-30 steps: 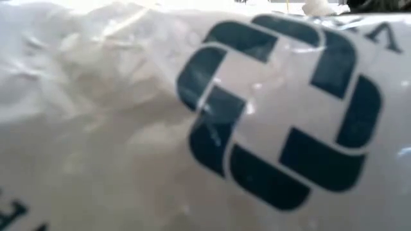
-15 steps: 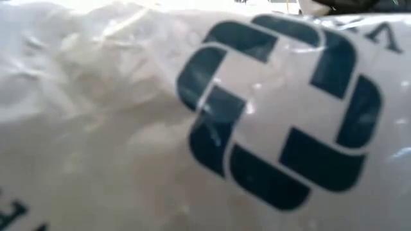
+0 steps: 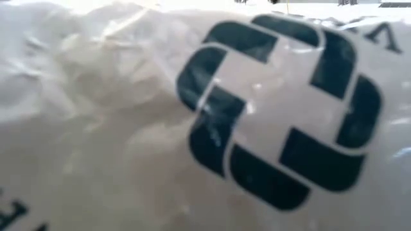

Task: Pick & place medical supplies in basket/bin
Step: Put the white pill bottle into the blue bin

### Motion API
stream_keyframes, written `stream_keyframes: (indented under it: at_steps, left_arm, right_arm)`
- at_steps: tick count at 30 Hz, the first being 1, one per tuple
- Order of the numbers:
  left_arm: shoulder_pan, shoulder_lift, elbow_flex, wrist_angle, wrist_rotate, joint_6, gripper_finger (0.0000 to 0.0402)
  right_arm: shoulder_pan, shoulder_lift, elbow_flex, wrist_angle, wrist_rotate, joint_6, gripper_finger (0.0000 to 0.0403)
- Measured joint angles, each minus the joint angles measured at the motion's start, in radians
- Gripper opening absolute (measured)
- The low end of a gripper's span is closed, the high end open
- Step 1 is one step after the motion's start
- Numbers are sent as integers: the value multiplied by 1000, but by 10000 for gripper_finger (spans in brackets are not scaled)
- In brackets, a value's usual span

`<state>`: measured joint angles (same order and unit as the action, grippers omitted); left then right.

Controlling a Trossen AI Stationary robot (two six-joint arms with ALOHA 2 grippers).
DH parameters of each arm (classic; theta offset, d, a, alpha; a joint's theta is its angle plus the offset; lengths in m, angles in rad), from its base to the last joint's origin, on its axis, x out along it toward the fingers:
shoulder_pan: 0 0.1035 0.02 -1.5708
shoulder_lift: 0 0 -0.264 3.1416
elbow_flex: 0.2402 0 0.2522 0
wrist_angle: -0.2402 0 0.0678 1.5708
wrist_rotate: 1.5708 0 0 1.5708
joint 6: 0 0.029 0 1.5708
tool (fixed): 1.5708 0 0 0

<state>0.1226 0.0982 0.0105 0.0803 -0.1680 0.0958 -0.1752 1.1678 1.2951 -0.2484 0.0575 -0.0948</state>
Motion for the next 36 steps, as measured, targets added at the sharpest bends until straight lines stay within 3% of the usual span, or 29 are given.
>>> stream_keyframes:
  at_steps: [3,7,12,25,36]
  left_arm:
    - [0,0,0,-1,0,3,51]
    - [0,0,0,-1,0,3,51]
    - [0,0,0,-2,0,24,51]
    - [0,0,0,-4,1,33,51]
    - [0,0,0,-4,-17,38,51]
  right_arm:
    - [-78,137,189,-100,-80,2,163]
    - [-156,309,406,-267,-104,-51,163]
    - [-206,492,561,-369,-111,-130,163]
    - [-299,789,598,-351,-87,-272,163]
    - [-303,845,590,-342,-114,-362,164]
